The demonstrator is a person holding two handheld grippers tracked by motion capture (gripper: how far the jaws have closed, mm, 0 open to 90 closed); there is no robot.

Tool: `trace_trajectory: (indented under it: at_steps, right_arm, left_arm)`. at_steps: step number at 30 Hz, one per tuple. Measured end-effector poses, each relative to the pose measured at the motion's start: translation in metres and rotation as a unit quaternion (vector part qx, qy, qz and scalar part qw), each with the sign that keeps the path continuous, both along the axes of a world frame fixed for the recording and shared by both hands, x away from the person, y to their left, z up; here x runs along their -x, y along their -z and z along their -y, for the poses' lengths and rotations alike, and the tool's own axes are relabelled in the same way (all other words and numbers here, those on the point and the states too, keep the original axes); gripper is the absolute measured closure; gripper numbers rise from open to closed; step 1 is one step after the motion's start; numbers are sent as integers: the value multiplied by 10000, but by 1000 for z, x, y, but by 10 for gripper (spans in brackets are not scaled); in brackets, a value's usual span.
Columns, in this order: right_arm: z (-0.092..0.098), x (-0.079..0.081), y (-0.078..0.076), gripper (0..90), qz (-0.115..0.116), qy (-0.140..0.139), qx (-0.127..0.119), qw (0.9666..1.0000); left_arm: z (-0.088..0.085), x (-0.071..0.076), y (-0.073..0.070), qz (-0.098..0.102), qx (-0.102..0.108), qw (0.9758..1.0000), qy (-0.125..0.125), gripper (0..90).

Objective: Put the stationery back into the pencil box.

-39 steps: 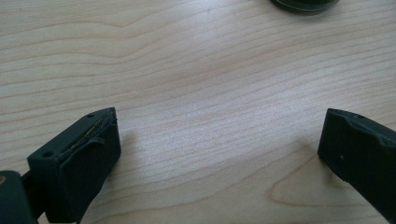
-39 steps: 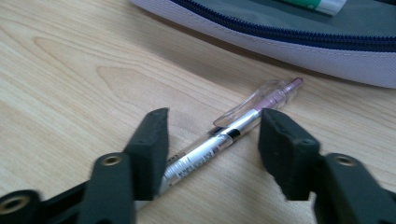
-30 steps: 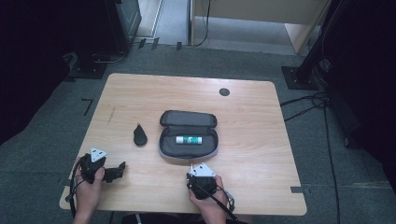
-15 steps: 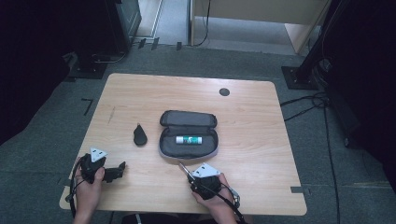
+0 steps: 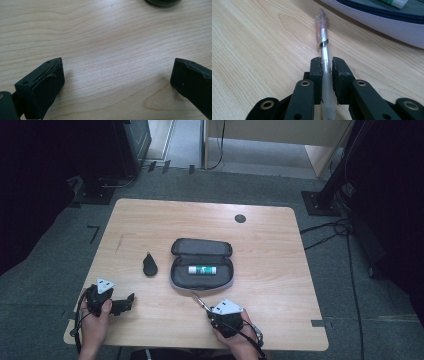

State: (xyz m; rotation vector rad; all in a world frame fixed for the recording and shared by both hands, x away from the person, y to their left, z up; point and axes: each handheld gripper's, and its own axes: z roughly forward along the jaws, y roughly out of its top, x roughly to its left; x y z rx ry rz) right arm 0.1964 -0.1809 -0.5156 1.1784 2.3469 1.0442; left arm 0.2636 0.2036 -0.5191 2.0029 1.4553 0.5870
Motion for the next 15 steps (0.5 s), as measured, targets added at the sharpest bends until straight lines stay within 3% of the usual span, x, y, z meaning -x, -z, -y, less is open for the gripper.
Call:
trace_trajectory:
  at_steps: [8,15]
  right_arm:
    - [2,-1,-1,804,-50,-137,-43,9999]
    - [4,1,-8,805,87,-207,-99,9997]
  left_arm:
    - [0,0,0,-1,0,10000,-1,0]
    - [0,0,0,2,1,10000,-1,0]
